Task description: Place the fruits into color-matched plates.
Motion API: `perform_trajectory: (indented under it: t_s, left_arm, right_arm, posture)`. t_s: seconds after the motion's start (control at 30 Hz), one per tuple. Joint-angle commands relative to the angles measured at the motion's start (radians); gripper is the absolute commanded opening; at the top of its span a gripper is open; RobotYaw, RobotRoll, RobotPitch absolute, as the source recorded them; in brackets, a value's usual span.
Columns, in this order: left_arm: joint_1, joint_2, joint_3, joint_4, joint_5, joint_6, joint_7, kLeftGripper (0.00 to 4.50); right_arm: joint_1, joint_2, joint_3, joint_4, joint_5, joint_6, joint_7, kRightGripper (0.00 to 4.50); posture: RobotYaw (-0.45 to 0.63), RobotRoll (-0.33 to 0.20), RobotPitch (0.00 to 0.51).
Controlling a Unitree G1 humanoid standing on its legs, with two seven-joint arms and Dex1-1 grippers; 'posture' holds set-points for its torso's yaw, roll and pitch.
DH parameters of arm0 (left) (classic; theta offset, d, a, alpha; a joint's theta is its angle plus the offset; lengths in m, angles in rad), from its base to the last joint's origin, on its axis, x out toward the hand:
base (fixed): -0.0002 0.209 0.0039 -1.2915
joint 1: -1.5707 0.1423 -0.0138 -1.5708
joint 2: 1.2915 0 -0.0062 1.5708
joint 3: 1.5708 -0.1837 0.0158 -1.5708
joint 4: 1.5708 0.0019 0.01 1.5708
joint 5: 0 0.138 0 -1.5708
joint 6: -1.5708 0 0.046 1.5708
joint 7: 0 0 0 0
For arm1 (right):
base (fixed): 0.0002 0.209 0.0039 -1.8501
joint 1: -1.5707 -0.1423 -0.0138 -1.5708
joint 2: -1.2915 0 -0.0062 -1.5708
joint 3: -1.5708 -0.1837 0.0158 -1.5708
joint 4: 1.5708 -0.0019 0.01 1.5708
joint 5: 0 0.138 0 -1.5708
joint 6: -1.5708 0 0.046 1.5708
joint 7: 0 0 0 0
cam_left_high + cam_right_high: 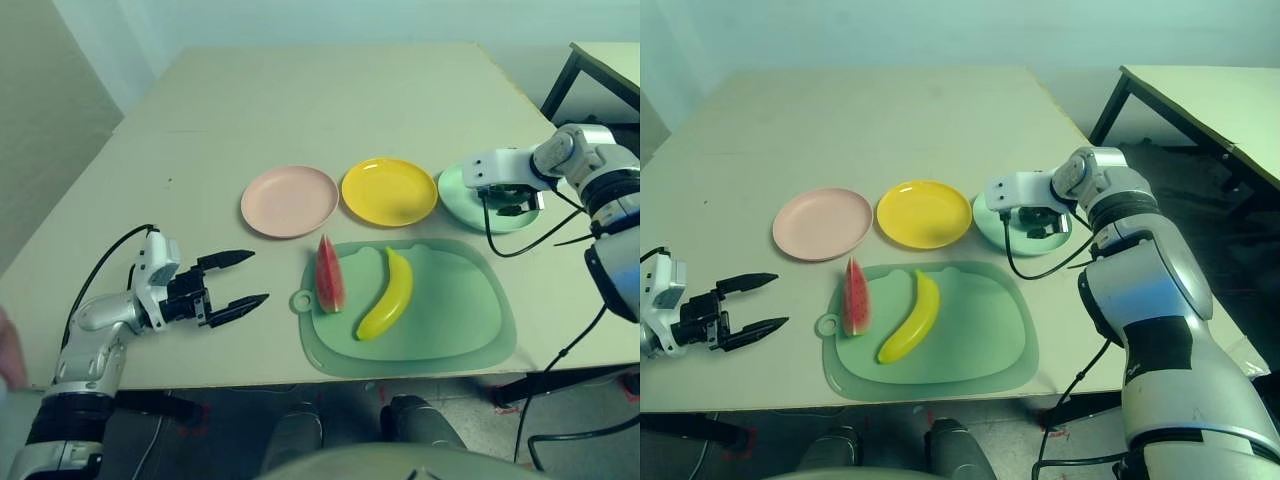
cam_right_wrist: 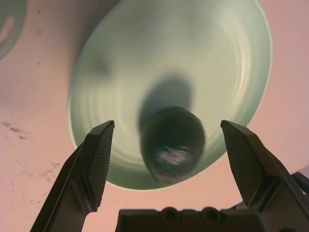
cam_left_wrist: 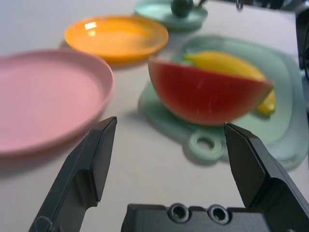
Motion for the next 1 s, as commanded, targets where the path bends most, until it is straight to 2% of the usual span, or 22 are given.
perform_trajectory:
  t_s: [0.03, 0.2, 0.3, 0.37, 0.43, 0.6, 0.67, 0.77, 1.0]
  left_arm:
    - [0.008, 0.007, 0.025, -0.048, -0.022, 0.036, 0.006, 4.50]
    - [0.025, 0.014, 0.041, -0.108, -0.034, 0.067, 0.010, 4.50]
    - [0.028, 0.021, 0.055, -0.132, -0.047, 0.090, 0.015, 4.50]
    - [0.029, 0.030, 0.069, -0.144, -0.055, 0.106, 0.012, 4.50]
    - [0.031, 0.034, 0.078, -0.150, -0.059, 0.116, 0.008, 4.50]
    - [0.048, 0.049, 0.065, -0.155, -0.063, 0.106, -0.063, 4.50]
    - [0.061, 0.055, 0.062, -0.156, -0.074, 0.096, -0.118, 4.50]
    - [0.073, 0.067, 0.052, -0.130, -0.051, 0.058, -0.190, 4.50]
    - [0.074, 0.089, 0.033, -0.053, -0.006, 0.008, -0.270, 4.50]
  right_arm:
    - [-0.022, -0.010, -0.022, -0.005, 0.002, -0.020, 0.045, 4.46]
    - [-0.061, -0.028, -0.042, -0.041, 0.020, -0.090, 0.160, 4.46]
    - [-0.080, -0.030, -0.071, -0.084, 0.066, -0.133, 0.269, 4.46]
    - [-0.077, -0.031, -0.100, -0.174, 0.137, -0.172, 0.401, 4.46]
    - [-0.038, -0.033, -0.116, -0.310, 0.228, -0.176, 0.510, 4.46]
    - [0.147, -0.150, 0.040, -0.839, 0.514, -0.044, 0.542, 4.46]
    - [0.200, -0.182, 0.079, -1.002, 0.573, -0.004, 0.542, 4.46]
    - [0.241, -0.193, 0.113, -1.141, 0.601, 0.028, 0.542, 4.46]
    - [0.269, -0.152, 0.151, -1.270, 0.583, 0.053, 0.542, 4.46]
  posture:
    - [0.02, 0.000, 0.045]
    - [0.02, 0.000, 0.048]
    - [0.01, 0.000, 0.050]
    - [0.01, 0.000, 0.051]
    - [0.01, 0.000, 0.051]
    - [0.01, 0.000, 0.053]
    - [0.01, 0.000, 0.055]
    - [0.01, 0.000, 0.055]
    - [0.01, 0.000, 0.051]
